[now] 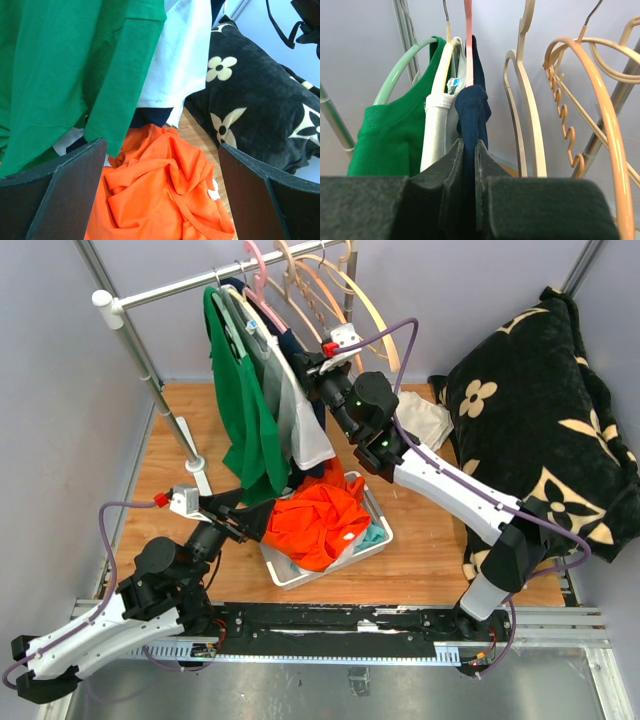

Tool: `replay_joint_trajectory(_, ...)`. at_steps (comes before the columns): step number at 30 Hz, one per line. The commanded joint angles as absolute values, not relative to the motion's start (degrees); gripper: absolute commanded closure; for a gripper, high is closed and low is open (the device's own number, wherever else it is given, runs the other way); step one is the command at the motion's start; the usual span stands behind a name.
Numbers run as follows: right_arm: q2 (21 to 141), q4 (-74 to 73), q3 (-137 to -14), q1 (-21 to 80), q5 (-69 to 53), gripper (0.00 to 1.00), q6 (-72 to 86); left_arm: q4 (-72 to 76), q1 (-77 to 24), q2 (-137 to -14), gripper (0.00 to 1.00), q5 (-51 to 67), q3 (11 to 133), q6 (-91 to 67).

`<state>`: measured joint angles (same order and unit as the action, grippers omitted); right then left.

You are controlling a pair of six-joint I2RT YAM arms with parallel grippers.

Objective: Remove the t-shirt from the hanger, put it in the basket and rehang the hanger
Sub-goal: Pick up the hanger from the clothesline.

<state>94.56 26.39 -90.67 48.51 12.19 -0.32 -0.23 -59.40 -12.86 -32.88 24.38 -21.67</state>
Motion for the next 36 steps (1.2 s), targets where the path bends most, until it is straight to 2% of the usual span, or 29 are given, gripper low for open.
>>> replay_joint_trajectory(1, 90.3, 34.0, -90.9, 49.5, 12.4, 0.99, -1.8, 2.0, -59.8, -13.4, 0.02, -33.9, 25.0, -21.3)
replay_joint_trajectory(10, 83.6, 34.7, -83.8, 49.6, 12.2, 0.99, -3.6, 8.3, -59.8, -17.7, 0.02, -35.5, 28.0, -17.9)
replay_joint_trajectory(23, 66.2, 32.4, -71.1, 49.6, 10.0, 0.99, -5.0, 23.7, -59.9, -35.6, 0.0, -34.3, 39.1, -9.1)
replay_joint_trajectory(36, 49.3, 28.0, -62.9, 49.6, 6.3, 0.99, -7.7, 27.8, -59.8, -52.4, 0.08, -31.2, 55.3, -0.8)
